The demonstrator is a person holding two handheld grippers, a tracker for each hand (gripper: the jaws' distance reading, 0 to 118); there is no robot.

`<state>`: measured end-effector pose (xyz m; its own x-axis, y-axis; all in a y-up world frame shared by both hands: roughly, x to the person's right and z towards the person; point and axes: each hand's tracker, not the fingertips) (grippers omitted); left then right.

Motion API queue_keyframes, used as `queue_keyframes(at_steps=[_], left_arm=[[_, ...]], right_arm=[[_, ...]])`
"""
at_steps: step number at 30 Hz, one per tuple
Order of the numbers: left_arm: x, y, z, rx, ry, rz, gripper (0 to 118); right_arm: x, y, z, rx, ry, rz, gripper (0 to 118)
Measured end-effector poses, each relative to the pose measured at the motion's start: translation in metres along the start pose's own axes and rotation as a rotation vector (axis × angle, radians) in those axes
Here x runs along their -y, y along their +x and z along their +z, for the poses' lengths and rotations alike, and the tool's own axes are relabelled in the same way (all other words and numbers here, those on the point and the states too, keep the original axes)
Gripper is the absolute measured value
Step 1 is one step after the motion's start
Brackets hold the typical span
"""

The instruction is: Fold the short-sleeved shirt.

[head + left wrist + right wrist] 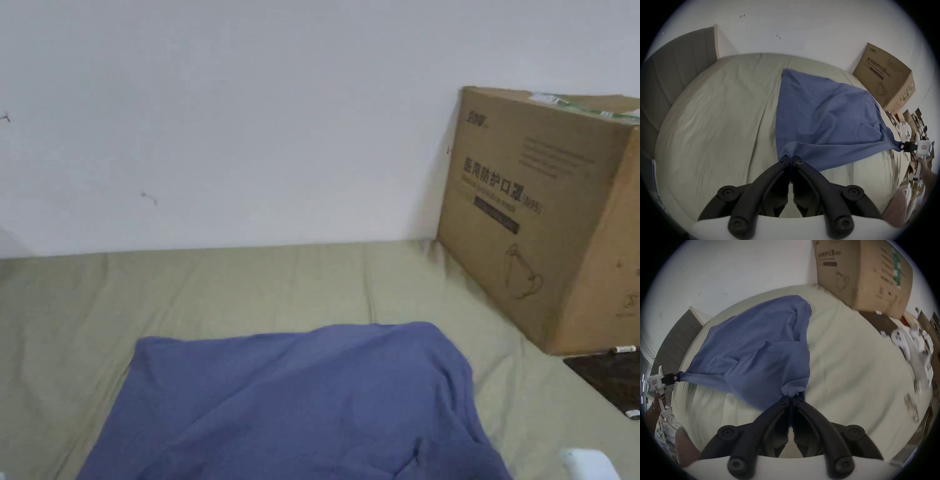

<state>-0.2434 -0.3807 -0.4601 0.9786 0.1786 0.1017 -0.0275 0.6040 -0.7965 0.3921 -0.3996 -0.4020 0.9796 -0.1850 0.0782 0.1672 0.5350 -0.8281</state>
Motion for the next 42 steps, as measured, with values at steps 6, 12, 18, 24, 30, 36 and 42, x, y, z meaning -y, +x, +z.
queue_keyframes(at_steps=[6,12,18,24,30,36,42], left_arm=[[0.089,-0.005,0.074,0.034,-0.066,-0.078,3],[0.139,-0.003,0.101,0.042,-0.153,-0.117,3],[0.141,-0.011,0.109,0.072,-0.169,-0.088,22],[0.137,-0.005,0.148,0.05,-0.029,-0.112,112],[0.124,0.04,0.21,0.08,0.378,-0.069,113],[0.129,0.112,0.25,0.016,0.855,-0.164,42],[0.111,0.11,0.251,0.029,0.714,-0.127,0]], right_arm=[[0.084,0.013,0.063,-0.052,-0.07,-0.013,3],[0.125,0.019,0.077,-0.027,-0.148,-0.012,3],[0.129,0.018,0.065,-0.001,-0.211,-0.048,13],[0.111,-0.002,0.122,-0.047,0.066,-0.047,118],[0.1,-0.062,0.187,-0.092,0.428,0.021,118],[0.123,-0.133,0.213,-0.043,0.917,0.049,85],[0.115,-0.149,0.229,-0.111,0.812,0.047,0]])
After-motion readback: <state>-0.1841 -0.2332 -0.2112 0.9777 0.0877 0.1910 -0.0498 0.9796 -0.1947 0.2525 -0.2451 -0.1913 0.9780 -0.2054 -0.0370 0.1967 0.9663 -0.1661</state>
